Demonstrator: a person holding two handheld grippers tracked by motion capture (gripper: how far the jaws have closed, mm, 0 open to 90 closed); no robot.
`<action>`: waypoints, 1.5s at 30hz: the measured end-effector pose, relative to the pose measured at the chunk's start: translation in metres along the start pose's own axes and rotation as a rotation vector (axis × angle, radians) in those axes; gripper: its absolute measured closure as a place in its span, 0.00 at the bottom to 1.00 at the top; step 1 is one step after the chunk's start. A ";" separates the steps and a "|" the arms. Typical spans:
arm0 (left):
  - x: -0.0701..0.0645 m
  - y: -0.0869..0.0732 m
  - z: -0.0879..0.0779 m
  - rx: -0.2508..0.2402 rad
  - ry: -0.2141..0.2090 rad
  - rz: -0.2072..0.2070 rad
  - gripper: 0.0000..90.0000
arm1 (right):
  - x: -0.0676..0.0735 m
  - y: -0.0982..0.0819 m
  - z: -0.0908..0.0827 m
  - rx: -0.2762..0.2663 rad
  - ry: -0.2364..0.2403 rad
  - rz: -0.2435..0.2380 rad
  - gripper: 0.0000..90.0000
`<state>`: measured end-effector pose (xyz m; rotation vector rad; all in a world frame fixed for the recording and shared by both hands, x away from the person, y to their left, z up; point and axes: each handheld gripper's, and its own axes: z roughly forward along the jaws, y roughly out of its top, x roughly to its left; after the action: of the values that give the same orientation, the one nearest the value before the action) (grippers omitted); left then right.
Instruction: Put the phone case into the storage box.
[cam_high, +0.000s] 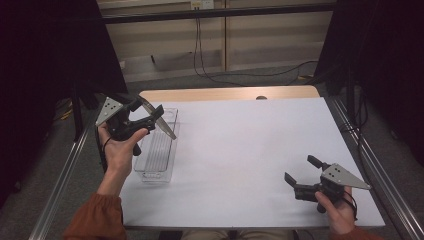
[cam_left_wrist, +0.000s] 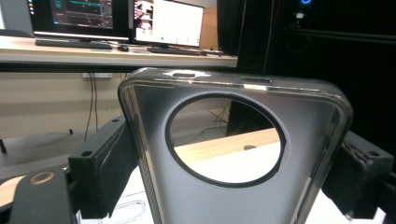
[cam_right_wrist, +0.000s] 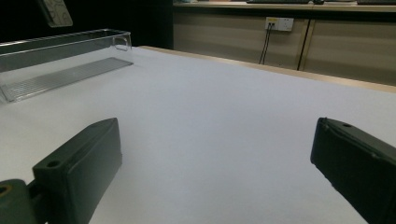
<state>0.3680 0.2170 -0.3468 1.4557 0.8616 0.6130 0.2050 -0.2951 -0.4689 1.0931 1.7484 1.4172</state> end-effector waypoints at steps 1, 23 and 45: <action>0.001 0.001 0.001 0.002 0.000 0.004 0.16 | 0.001 0.000 0.000 -0.001 -0.002 0.004 0.02; 0.032 -0.009 0.018 0.057 0.111 -0.007 0.15 | 0.000 0.000 -0.001 -0.006 -0.012 -0.009 0.00; 0.038 -0.031 0.053 0.095 0.166 0.030 0.15 | 0.001 -0.001 -0.001 -0.001 0.005 -0.014 0.00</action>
<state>0.4285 0.2148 -0.3865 1.5215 1.0116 0.7316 0.2035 -0.2948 -0.4692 1.0762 1.7556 1.4134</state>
